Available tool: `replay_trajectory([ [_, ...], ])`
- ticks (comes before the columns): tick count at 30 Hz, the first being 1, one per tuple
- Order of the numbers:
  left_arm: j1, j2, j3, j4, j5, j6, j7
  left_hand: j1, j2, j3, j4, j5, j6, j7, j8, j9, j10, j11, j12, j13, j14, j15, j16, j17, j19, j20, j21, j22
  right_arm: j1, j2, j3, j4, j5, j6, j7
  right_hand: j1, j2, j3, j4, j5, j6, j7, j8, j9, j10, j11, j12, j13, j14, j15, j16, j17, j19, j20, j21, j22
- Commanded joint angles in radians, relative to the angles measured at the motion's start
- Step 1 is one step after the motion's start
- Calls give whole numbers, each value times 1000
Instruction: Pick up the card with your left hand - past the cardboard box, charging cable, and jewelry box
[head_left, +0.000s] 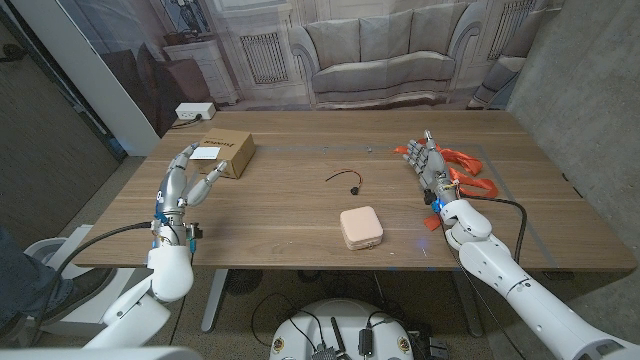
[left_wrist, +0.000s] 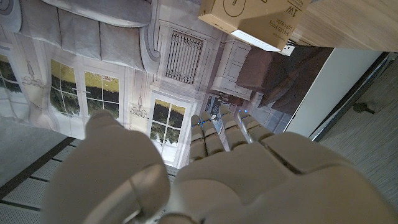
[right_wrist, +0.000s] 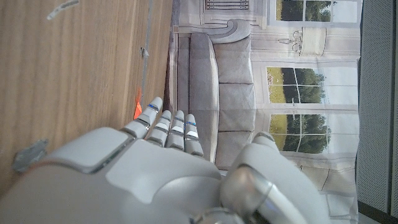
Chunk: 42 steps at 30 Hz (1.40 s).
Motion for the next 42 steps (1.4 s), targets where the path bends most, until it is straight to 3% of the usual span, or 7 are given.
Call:
replay_trajectory([
  [1, 25, 31, 6, -39, 61, 105, 59, 10, 0, 0, -8, 10, 15, 1, 1, 6, 13, -3, 10, 4, 14, -53, 1, 3, 9, -39, -1, 3, -4, 1, -4, -12, -5, 0, -8, 4, -1, -6, 0, 2, 8, 2, 7, 3, 11, 2, 7, 1, 11, 1, 6, 3, 12, -18, -4, 3],
  [24, 63, 65, 4, -80, 120, 212, 117, 25, 7, 0, -12, 16, 30, 7, -2, 6, 28, 11, 7, 5, 21, -42, -2, 4, 5, -30, -4, 4, -27, -24, 5, -69, -8, -19, -30, 2, 1, -7, -1, 0, 11, 4, 6, 3, 16, 4, 7, 1, 22, 3, 7, 4, 17, -14, -10, 4],
  [42, 90, 87, -4, -115, 122, 296, 110, 35, 10, -2, -15, 20, 37, 12, -6, 6, 32, 15, 2, 5, 25, -33, -3, 4, 0, -20, -7, 4, -35, -27, 7, -98, -15, -25, -52, 1, 1, -10, -2, -1, 14, 2, 6, 3, 19, 6, 7, 1, 18, 2, 2, 4, 15, -11, -20, 5],
])
